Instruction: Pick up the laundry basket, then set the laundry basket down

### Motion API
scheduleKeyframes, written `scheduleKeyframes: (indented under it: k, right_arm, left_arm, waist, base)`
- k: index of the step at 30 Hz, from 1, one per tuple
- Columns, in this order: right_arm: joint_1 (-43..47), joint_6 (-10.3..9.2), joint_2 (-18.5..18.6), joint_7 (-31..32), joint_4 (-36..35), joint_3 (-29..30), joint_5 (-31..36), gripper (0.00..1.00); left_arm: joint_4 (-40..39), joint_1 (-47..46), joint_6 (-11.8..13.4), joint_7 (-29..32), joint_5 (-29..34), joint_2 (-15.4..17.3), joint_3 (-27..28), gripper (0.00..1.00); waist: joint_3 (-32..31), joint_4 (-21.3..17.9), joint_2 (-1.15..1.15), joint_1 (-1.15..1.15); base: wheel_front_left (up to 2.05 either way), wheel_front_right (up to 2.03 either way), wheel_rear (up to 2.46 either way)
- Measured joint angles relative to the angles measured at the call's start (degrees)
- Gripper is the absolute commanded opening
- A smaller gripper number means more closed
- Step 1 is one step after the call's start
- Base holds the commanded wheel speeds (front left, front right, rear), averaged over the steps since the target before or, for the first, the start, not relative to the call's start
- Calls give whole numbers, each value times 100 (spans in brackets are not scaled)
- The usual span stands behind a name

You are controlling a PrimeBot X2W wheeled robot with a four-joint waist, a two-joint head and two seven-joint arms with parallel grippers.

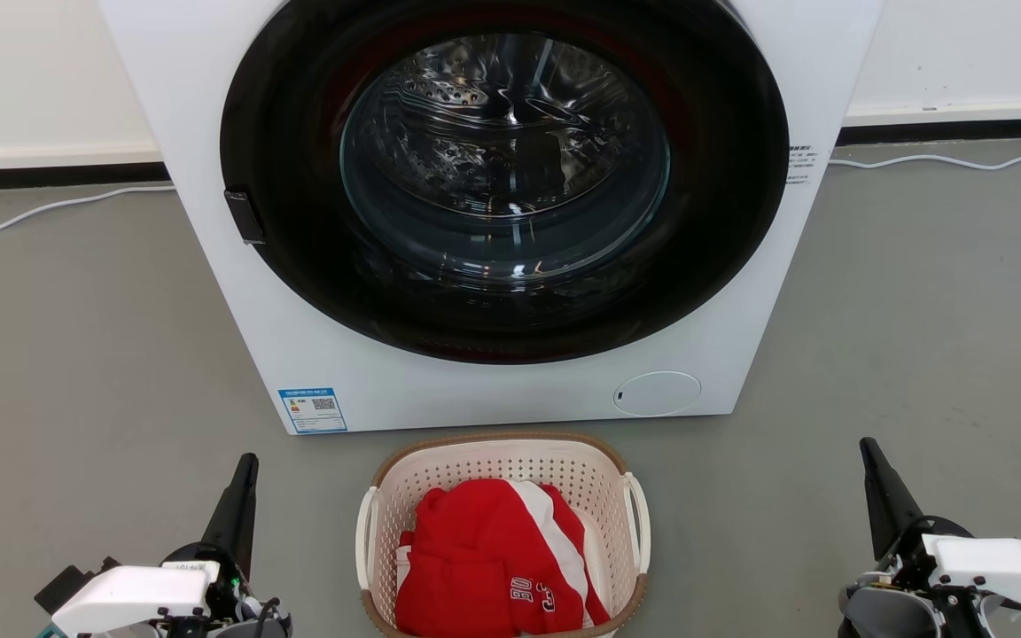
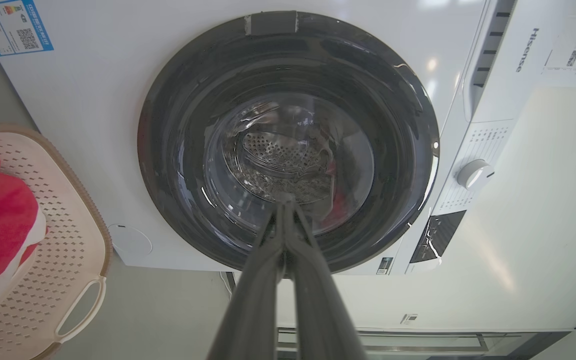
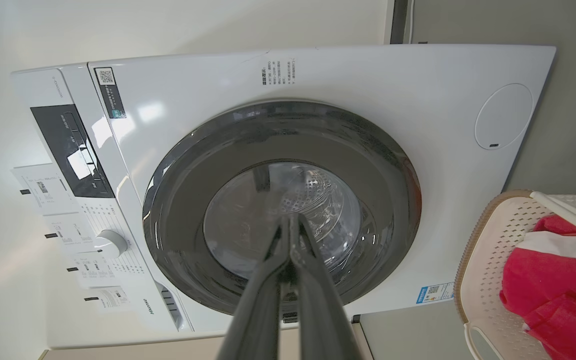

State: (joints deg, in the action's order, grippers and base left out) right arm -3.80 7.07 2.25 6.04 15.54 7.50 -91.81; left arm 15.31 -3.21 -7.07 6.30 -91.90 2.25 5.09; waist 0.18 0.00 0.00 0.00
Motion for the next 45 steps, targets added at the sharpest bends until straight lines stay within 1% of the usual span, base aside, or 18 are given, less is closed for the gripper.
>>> scheduleKeyframes:
  k: [45]
  right_arm:
    - [0, 0, 0, 0, 0, 0, 0, 0]
  left_arm:
    - [0, 0, 0, 0, 0, 0, 0, 0]
  waist:
    - [0, 0, 0, 0]
  base:
    - [0, 0, 0]
